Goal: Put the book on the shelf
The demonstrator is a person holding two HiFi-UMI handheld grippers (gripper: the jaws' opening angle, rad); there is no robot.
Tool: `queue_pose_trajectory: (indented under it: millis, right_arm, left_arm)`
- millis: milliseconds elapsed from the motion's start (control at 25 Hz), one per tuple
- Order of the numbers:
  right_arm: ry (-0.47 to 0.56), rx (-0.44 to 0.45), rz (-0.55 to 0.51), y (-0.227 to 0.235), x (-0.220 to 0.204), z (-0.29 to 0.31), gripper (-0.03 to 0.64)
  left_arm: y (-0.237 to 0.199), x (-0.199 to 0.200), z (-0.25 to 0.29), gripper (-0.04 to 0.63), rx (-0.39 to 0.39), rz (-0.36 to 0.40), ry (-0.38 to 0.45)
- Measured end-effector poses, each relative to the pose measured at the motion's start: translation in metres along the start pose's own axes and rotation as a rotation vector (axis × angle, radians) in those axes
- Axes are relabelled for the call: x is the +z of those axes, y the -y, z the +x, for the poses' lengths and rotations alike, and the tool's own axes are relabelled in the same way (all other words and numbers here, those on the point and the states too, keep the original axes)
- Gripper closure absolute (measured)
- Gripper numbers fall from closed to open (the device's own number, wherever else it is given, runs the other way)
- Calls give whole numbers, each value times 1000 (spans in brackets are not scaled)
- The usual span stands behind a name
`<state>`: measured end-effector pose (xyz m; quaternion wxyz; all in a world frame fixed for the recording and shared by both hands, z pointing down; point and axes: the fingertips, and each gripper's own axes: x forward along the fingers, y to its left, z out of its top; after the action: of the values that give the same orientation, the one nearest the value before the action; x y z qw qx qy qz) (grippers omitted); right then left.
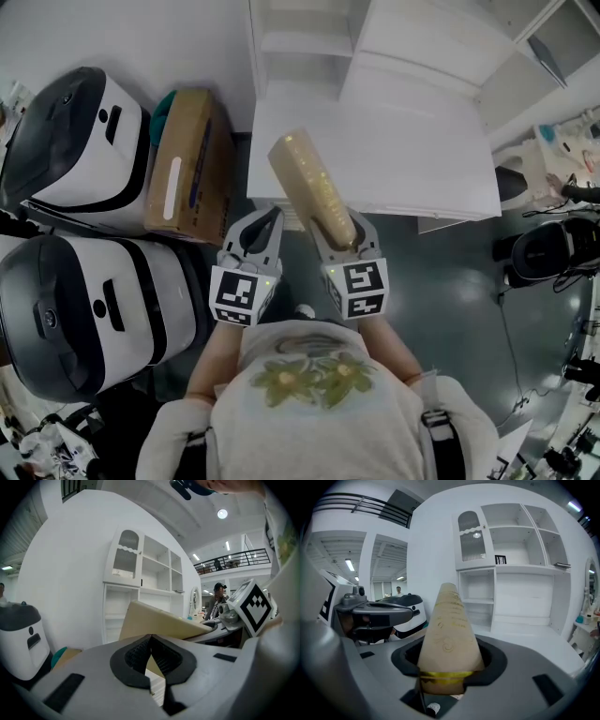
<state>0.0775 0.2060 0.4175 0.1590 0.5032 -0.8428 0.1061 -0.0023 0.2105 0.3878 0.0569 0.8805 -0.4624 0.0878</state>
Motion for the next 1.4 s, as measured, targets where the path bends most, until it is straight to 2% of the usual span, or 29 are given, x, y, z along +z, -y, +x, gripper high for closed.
queue_pose_trajectory:
  millis: [840, 1400]
  right_arm:
    - [-59, -104, 30, 14, 34, 126, 383]
    - [-101, -148, 75, 41, 34, 170, 383]
  left_arm:
    - [-117, 8, 73, 566, -89, -5, -9]
    - [-137, -2, 116, 567, -152, -40, -46]
